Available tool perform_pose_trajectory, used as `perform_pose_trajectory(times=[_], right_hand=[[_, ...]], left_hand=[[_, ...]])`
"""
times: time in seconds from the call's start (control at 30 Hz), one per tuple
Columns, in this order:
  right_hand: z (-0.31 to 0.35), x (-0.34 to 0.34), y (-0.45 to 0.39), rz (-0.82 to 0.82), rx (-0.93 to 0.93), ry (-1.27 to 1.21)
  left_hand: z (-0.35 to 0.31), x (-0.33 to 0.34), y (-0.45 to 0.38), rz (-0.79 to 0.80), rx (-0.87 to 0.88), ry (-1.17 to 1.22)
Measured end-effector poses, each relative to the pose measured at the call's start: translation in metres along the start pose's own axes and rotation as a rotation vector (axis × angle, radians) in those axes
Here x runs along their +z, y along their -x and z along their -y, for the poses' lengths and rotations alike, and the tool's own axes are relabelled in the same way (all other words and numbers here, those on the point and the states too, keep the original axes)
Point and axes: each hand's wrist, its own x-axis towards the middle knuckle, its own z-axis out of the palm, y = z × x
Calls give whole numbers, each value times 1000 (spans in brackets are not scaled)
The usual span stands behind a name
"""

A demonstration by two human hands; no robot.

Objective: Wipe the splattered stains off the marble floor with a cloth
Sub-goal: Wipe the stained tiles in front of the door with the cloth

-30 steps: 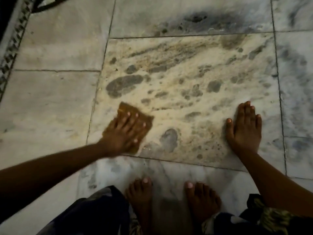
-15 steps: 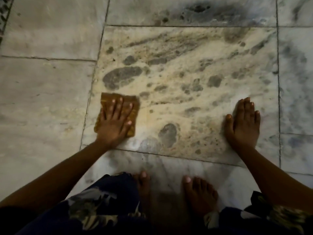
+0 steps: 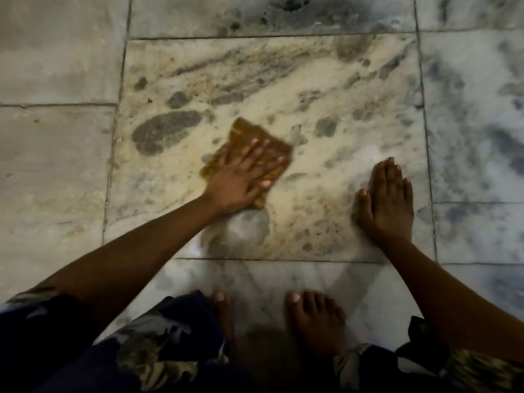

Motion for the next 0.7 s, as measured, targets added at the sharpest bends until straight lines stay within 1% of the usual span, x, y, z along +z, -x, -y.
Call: perform_pose_trajectory(times=[0.03, 0.07, 0.1, 0.17, 0.23, 0.27, 0.3, 0.33, 0.37, 0.43, 0.5, 0.57, 0.63, 0.67, 0.7], right_hand=[[-6, -1, 6, -6, 2, 14], [-13, -1, 11, -15, 2, 23], [-16, 0, 14, -21, -4, 25], [-20, 2, 14, -21, -3, 25], [-18, 1, 12, -21, -1, 30], [-18, 0, 11, -24, -5, 33], [-18, 1, 12, -23, -12, 41], [-20, 1, 12, -21, -17, 49], [-20, 1, 12, -18, -22, 54], [-21, 0, 10, -12, -22, 49], [-21, 1, 10, -16, -23, 42], [-23, 1, 10, -23, -28, 32], [-24, 3, 10, -26, -35, 26], [-24, 3, 10, -26, -38, 19], [-24, 3, 10, -26, -37, 19]], left_hand=[[4, 1, 20, -19, -8, -21], [0, 5, 40, -13, 21, -28], [-10, 7, 60, 1, 78, -20], [-42, 14, 79, 38, 266, 23], [-72, 18, 61, 105, 504, 54], [-83, 20, 40, 110, 603, 43], [-91, 23, 17, 93, 643, 27], [-97, 23, -8, 82, 632, 24], [-96, 21, -32, 66, 571, 22], [-78, 13, -62, 62, 363, 19], [-51, 6, -58, 43, 148, 3], [-34, 4, -27, -2, 37, -33], [-46, 10, 17, -17, 35, -31], [-63, 14, 37, -1, 100, -22], [-82, 19, 52, 20, 204, -5]])
